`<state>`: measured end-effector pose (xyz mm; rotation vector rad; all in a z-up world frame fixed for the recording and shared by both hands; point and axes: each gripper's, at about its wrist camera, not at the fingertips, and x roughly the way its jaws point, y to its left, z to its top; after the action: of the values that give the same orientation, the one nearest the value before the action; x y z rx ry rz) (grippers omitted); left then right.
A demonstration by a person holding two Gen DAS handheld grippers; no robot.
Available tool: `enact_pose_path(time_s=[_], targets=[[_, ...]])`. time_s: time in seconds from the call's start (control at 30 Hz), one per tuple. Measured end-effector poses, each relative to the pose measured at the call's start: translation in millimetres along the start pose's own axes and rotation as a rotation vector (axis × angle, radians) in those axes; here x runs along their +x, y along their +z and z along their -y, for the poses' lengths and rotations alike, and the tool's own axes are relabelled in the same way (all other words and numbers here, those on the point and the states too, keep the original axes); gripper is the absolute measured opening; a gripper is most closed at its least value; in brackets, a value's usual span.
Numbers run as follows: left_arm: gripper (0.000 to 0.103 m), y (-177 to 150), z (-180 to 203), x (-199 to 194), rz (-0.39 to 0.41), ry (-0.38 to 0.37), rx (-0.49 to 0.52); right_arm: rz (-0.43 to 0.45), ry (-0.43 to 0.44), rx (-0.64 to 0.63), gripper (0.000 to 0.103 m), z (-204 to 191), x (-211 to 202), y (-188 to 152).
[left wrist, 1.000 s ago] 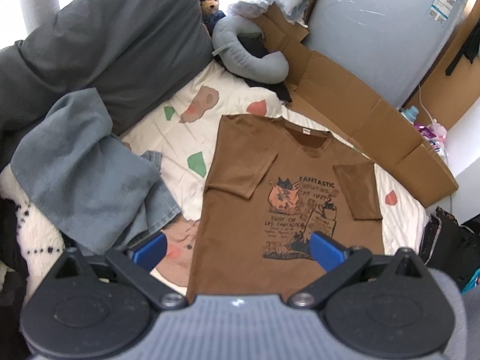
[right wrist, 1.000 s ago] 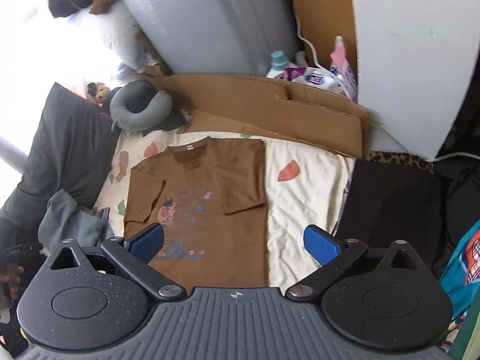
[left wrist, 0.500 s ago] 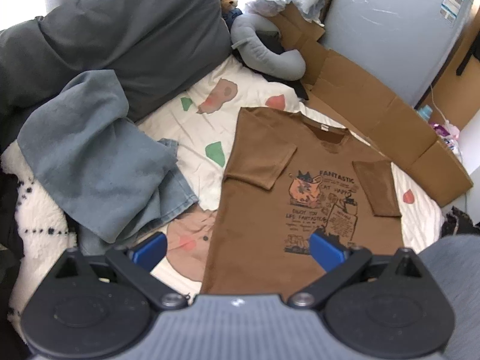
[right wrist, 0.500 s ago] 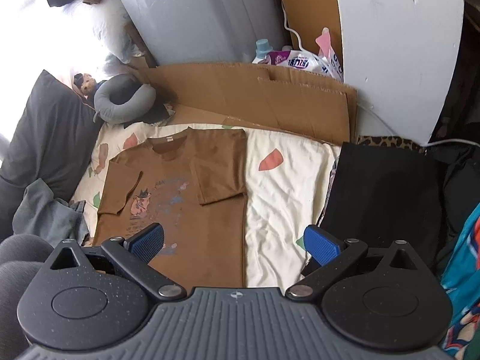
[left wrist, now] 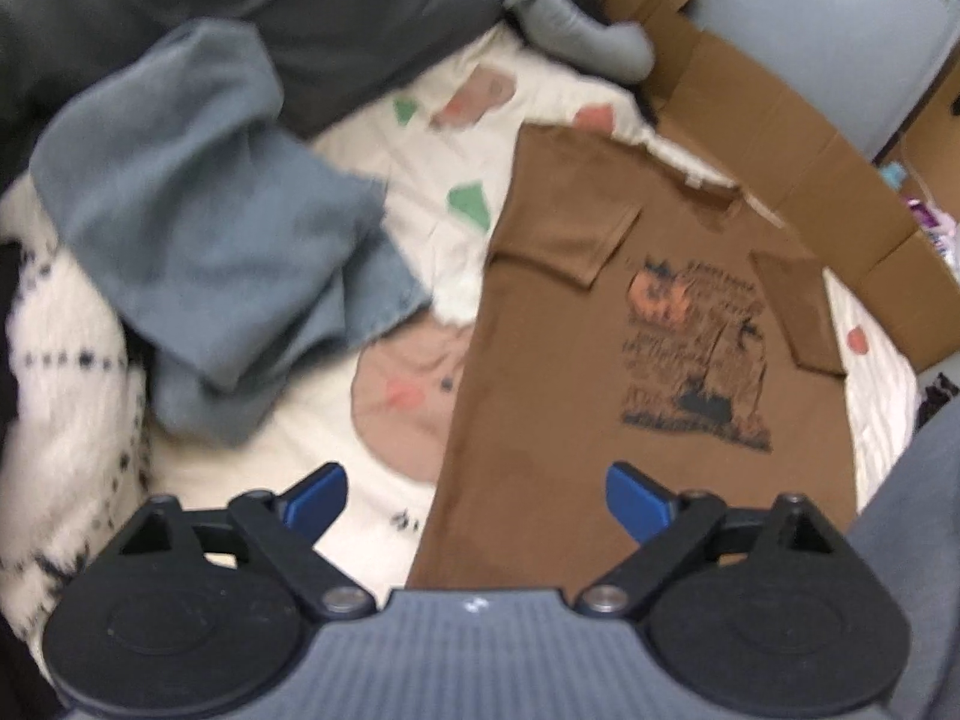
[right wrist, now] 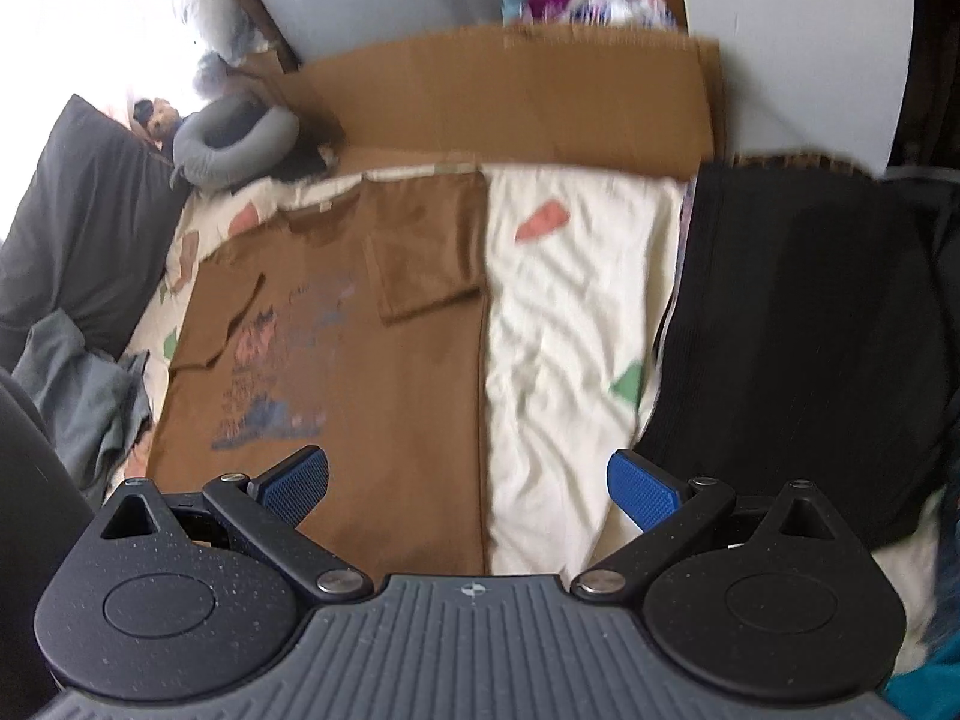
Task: Fold clothes
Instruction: 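Move both open tools down to the shirt hem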
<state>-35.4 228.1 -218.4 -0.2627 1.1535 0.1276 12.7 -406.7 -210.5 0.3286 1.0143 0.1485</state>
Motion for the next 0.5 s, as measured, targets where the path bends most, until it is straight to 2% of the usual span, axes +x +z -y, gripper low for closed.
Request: enact_pose_path(time_s=[0.33, 0.43, 0.5], targets=[[0.087, -35, -21, 52, -0.092, 0.025, -0.045, -0.087, 0.037, 0.082, 0.101, 18, 57, -69], [0.085, -44, -26, 65, -0.107, 0.023, -0.068, -0.136, 0.031, 0.055, 0.092, 18, 71, -84], [0.081, -50, -29, 72, -0.116, 0.018, -0.078, -0.163, 0.039, 0.033, 0.082, 17, 81, -94]])
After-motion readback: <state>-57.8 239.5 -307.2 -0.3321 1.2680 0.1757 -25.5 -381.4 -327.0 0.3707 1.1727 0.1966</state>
